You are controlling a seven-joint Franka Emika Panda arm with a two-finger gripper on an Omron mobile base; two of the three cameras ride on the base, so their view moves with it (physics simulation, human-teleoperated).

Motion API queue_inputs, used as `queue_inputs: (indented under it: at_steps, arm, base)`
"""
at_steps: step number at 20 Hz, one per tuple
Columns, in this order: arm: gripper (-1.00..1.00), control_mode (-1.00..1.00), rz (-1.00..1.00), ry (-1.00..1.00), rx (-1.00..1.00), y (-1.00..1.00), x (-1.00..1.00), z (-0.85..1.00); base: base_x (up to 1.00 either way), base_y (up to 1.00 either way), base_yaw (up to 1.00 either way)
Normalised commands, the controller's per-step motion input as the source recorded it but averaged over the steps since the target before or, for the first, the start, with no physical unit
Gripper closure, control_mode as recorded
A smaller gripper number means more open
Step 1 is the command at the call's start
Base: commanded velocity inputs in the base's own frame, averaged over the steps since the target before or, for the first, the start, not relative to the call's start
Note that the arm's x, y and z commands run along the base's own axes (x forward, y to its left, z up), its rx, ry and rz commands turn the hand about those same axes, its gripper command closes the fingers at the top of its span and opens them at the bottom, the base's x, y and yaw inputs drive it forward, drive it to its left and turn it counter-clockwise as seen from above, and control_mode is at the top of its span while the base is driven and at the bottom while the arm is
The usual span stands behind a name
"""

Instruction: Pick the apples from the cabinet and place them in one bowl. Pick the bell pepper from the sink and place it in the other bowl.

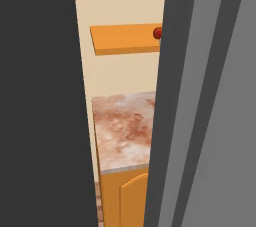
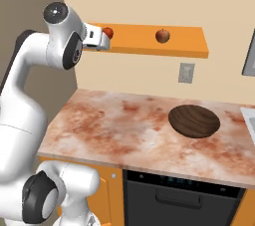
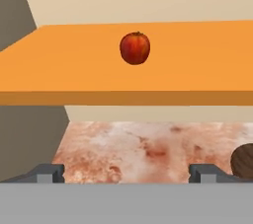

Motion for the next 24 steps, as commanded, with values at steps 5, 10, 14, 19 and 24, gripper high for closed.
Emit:
queue_inputs:
  at_steps: [5,10,14,19,24]
  arm:
    - [-1.0,-1.0,0.0,0.0,0.0,-0.01,0.39,0.07]
    - [-1.0,-1.0,0.0,0.0,0.04,-0.03,0.41,0.0]
    - [-1.0,-1.0,0.0,0.0,0.07,-0.02,0.45,0.0]
    - [-1.0,-1.0,0.0,0.0,0.05,0.0,0.42,-0.01]
    - [-1.0,-1.0,0.0,0.0,0.01,0.0,0.44,-0.02]
  base:
    - [0.0,0.0,0.0]
    - [0.0,0.0,0.0]
    - [0.0,0.0,0.0]
    - [0.0,0.0,0.0]
    - [0.0,0.0,0.0]
